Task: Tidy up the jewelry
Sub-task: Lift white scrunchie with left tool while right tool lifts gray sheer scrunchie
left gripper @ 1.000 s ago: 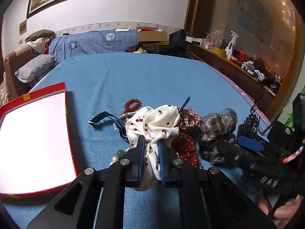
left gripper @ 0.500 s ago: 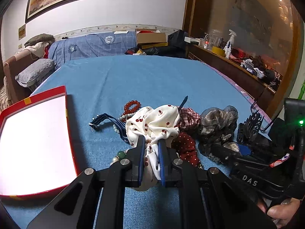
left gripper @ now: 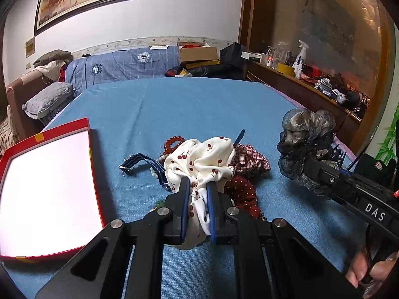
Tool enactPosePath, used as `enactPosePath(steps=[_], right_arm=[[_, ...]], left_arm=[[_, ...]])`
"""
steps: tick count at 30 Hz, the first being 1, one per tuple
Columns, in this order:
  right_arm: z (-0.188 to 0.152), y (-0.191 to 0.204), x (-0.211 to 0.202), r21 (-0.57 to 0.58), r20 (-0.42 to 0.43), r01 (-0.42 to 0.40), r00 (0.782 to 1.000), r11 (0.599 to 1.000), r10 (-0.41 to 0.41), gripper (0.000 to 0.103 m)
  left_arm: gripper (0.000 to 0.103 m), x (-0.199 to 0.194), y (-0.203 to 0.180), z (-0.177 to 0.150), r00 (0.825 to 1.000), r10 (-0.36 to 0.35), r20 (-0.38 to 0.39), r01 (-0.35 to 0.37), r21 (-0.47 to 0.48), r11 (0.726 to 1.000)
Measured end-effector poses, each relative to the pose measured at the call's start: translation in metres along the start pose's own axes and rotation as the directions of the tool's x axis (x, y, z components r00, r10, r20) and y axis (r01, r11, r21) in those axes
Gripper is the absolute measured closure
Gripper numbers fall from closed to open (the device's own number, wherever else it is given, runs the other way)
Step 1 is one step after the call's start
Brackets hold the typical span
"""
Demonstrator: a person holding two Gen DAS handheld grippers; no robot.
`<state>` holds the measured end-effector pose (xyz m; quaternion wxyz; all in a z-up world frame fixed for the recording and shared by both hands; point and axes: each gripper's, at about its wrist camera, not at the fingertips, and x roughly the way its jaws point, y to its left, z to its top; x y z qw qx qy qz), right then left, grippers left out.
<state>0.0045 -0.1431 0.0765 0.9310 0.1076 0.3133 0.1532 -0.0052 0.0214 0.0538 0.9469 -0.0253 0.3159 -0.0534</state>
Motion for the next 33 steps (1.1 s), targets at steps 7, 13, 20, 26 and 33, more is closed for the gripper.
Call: enactPosePath(steps=[7,13,20,26,33], right_arm=[[-0.004,-0.001,-0.003,-0.004,0.011,0.007,1.000,1.000,-0.007,0.071],[-0.004,-0.004,-0.006,0.006,0.028,0.011,1.000,1.000,-0.012,0.072],[-0.005,-0.001,-0.009,0.002,0.043,0.030,0.999,1.000,-0.030,0.072],[-0.007,0.004,-0.012,-0.012,0.057,0.052,0.997,0.999,-0.051,0.072],[-0.018,0.015,-0.024,-0.004,0.039,0.036,0.999,0.999,-0.036,0.071]], left_arm=[[0.091,-0.004,-0.002,0.000,1.000,0.000,0.023,0.000,0.009,1.000],[0.091,-0.006,-0.002,0.000,0.999,0.013,0.037,-0.014,0.013,1.000],[0.091,-0.007,0.000,-0.001,0.999,0.017,0.050,-0.017,0.006,1.000],[0.091,-0.013,-0.002,-0.004,0.999,0.022,0.048,-0.022,0.002,1.000],[0.090,-0.046,-0.008,-0.014,0.997,0.037,0.065,-0.038,0.020,0.999]])
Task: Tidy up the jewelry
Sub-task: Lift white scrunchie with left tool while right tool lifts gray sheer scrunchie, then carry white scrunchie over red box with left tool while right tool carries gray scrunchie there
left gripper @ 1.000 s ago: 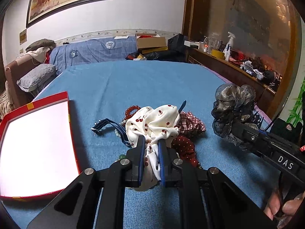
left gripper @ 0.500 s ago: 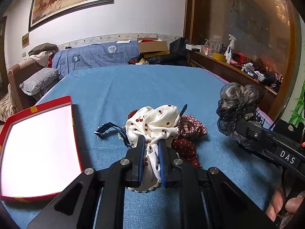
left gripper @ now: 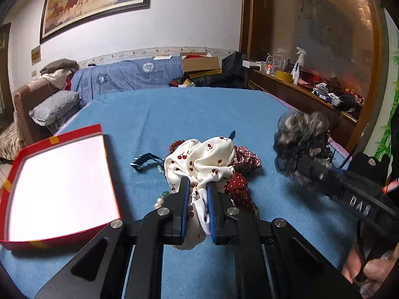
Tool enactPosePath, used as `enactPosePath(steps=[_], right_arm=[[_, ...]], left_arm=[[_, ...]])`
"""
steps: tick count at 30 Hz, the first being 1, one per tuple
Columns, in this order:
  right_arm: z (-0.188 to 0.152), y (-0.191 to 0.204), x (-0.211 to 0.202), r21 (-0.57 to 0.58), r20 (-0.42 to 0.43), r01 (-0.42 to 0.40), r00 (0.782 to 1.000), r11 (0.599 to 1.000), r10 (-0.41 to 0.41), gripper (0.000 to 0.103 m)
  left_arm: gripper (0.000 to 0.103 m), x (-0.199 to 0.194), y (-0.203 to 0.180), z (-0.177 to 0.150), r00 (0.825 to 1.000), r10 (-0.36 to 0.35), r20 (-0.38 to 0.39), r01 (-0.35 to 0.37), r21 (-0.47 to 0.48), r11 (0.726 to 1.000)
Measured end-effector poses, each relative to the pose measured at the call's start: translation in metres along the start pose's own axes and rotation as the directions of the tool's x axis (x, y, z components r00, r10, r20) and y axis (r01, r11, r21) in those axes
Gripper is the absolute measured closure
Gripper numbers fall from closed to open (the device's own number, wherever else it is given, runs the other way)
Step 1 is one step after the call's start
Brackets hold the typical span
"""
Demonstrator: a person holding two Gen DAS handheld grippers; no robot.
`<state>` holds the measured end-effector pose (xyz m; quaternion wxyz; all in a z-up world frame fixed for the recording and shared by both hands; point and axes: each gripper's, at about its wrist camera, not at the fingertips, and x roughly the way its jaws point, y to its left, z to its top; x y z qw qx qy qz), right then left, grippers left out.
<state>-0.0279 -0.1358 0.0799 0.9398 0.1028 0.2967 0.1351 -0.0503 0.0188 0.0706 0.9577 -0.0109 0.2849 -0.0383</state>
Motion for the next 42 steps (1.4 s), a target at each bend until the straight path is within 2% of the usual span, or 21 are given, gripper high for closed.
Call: enactPosePath(steps=[6,21,42], right_arm=[[-0.014,0.021,-0.018,-0.019,-0.028,-0.037,0.999,0.999,0.037,0.071],[-0.015,0.066,-0.059,-0.082,-0.028,-0.121,0.992,0.989,0.119,0.071],[-0.014,0.139,-0.054,-0.178,-0.118,-0.241,0.968,0.954,0.222,0.071]], left_arm=[[0.090,-0.031,0.004,-0.001,1.000,0.001,0.021,-0.001,-0.003,1.000],[0.090,-0.101,0.033,-0.011,0.996,0.036,0.085,-0.031,-0.054,0.998],[0.089,-0.154,0.115,-0.025,0.986,0.127,0.107,-0.107,-0.173,0.979]])
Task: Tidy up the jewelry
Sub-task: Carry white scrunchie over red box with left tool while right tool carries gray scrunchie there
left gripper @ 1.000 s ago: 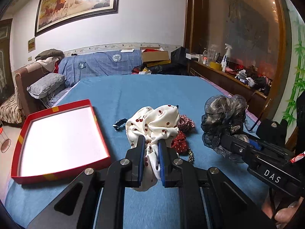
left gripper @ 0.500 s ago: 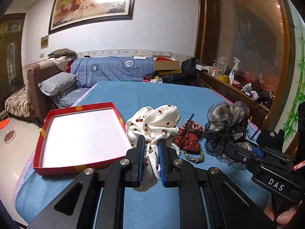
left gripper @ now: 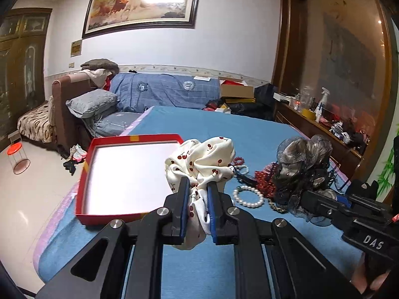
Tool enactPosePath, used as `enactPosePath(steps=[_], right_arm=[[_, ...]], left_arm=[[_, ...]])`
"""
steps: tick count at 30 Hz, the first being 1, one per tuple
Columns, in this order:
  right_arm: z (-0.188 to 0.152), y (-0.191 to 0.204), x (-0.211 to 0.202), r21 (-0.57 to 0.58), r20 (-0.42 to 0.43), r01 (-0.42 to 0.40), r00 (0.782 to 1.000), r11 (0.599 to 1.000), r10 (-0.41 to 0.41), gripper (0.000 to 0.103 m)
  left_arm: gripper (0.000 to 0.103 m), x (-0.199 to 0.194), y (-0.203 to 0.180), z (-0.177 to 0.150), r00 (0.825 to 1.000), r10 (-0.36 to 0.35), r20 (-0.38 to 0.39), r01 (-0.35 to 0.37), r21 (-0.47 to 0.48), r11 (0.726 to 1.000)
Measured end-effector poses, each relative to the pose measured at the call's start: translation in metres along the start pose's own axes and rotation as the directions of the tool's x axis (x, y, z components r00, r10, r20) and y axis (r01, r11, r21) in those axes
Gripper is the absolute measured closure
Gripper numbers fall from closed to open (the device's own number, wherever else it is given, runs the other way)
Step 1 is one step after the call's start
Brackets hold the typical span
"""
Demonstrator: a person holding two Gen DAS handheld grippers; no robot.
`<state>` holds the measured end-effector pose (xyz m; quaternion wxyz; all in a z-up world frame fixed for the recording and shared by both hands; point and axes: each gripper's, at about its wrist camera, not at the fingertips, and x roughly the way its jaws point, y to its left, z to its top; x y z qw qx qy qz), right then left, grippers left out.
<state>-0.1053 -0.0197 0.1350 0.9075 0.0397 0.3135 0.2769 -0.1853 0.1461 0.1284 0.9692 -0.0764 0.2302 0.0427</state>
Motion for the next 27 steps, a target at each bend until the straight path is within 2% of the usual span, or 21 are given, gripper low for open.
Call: enactPosePath(steps=[19,27], right_arm=[[0.027,0.050,0.044,-0.066,-0.055,-0.064,0.997,0.996,0.061,0.070],[0.035,0.063,0.074,-0.072,-0.090,-0.096,0.992,0.993,0.089,0.070]], left_arm=[[0.089,0.009,0.066,0.002,0.997,0.081,-0.021,-0.082,-0.084,0.993],[0.089,0.025,0.085,0.003,0.992,0.115,-0.055,-0.119,-0.077,0.990]])
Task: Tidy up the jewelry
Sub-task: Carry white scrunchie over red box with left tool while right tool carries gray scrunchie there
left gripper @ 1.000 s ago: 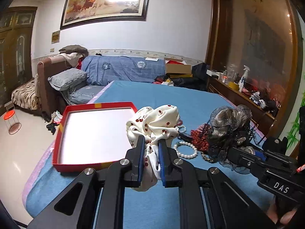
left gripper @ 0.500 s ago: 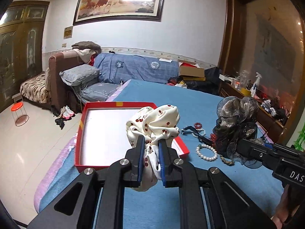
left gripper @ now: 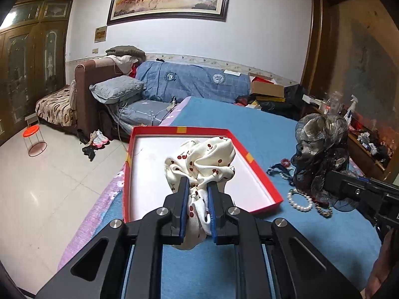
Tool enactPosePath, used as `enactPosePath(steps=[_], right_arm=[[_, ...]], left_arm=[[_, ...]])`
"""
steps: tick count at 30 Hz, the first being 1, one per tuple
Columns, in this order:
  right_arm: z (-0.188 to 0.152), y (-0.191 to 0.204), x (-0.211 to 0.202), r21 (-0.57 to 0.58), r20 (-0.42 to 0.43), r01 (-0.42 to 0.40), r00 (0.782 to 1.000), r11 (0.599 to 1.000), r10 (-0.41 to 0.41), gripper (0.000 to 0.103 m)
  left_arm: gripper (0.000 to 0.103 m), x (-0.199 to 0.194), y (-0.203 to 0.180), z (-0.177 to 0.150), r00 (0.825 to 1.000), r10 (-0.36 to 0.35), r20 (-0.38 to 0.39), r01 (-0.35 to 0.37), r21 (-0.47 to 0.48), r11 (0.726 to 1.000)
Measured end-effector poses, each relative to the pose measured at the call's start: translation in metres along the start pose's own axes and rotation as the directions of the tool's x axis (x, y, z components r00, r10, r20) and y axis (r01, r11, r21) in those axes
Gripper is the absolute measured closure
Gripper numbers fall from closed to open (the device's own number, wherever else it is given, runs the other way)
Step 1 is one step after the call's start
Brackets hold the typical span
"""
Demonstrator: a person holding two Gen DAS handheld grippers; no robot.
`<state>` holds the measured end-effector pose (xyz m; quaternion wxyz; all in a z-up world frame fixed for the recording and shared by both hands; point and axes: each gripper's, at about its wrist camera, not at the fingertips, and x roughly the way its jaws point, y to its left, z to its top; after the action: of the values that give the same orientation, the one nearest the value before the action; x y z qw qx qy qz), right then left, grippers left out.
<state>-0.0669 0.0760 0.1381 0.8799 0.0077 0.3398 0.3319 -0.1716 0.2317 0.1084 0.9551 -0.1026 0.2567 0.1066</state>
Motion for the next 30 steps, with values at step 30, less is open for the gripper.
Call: enactPosePath(steps=[30], right_arm=[[0.098,-0.029,0.193,0.109,-0.278,-0.012,0.960,0.994,0.042,0.068]], left_arm=[[0.088,0.200,0.062,0.090,0.945,0.015,-0.327,-0.042,-0.076,0.996]])
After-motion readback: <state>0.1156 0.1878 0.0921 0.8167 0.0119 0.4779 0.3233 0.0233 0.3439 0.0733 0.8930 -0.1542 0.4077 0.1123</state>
